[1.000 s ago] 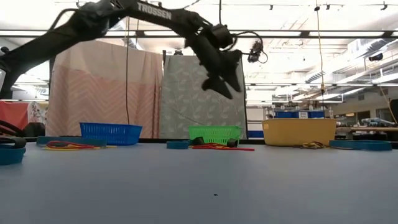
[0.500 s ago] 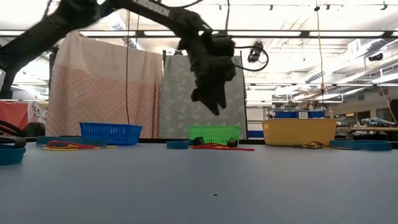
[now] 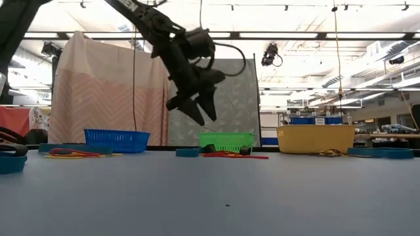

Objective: Sort rubber bands into baskets
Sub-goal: Put the black rubber band into the yellow bin

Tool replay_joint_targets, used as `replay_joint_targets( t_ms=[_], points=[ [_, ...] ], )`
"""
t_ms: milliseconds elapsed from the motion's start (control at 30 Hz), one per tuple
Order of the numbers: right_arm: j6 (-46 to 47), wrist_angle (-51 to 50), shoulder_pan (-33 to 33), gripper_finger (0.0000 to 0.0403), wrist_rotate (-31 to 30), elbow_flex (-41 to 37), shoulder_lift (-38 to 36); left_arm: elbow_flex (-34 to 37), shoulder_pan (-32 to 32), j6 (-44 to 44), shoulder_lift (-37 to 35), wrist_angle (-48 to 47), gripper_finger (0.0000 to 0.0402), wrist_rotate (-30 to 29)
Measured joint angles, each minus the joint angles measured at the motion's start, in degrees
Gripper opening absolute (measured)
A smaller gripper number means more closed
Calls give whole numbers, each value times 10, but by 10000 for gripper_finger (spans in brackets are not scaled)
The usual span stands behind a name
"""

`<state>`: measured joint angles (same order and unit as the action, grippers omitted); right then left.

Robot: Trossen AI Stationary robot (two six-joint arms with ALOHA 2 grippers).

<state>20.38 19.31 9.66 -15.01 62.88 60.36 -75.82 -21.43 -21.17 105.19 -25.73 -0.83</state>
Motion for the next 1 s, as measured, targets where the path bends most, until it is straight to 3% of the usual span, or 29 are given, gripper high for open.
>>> replay_joint_targets(
  t_ms=[367, 1000],
  points=[
    [9, 1, 0, 231, -6, 0, 0, -79, -7, -2, 81, -54, 201, -6],
    [11, -4, -1, 231, -3, 0, 0, -83, -10, -3, 129, -20, 197, -11]
  ],
)
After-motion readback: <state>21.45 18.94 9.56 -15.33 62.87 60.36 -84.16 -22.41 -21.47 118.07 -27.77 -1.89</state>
